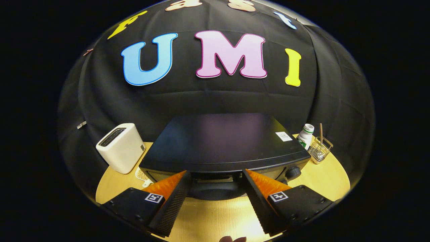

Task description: Open the toaster oven, put the food inside, and close the toaster oven door.

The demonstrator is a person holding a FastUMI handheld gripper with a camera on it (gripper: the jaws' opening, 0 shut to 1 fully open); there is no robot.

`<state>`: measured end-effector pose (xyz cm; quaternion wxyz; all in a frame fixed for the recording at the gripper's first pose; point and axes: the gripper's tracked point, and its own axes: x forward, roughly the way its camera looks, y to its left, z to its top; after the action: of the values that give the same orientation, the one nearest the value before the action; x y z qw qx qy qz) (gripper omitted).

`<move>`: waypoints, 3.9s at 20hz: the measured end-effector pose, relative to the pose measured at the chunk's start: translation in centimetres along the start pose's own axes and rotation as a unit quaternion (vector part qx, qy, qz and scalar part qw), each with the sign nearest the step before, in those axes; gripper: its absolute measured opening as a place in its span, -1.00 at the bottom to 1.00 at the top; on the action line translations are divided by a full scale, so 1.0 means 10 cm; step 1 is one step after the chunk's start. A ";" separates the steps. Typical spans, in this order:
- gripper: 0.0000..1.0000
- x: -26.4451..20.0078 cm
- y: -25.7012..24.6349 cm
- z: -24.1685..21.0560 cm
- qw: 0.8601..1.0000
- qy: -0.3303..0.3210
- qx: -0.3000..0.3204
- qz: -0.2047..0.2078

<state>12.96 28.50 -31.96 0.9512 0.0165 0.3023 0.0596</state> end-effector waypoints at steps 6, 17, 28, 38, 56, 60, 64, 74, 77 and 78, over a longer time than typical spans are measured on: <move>0.98 -0.06 0.01 -0.15 0.999 0.023 -0.022 0.004; 1.00 -0.60 -0.05 -0.91 0.999 0.038 -0.018 0.001; 1.00 -0.76 -0.21 -1.90 0.988 0.153 -0.026 0.003; 1.00 -1.27 -0.48 -1.47 0.986 0.152 -0.016 0.070; 0.98 -1.61 -3.31 -1.64 0.937 0.348 0.022 0.036; 0.98 -1.38 -3.67 -1.91 0.911 0.408 0.042 0.030; 0.75 -1.24 -3.80 -2.15 0.892 0.450 0.031 0.038; -0.63 -1.04 -3.88 -2.46 0.874 0.485 0.003 0.026; -0.81 -0.99 -3.85 -2.50 0.875 0.481 0.013 0.050; -0.81 -1.01 -3.85 -2.47 0.876 0.478 0.021 0.056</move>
<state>-5.52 -11.07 -48.91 0.6855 0.0226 0.7197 0.1075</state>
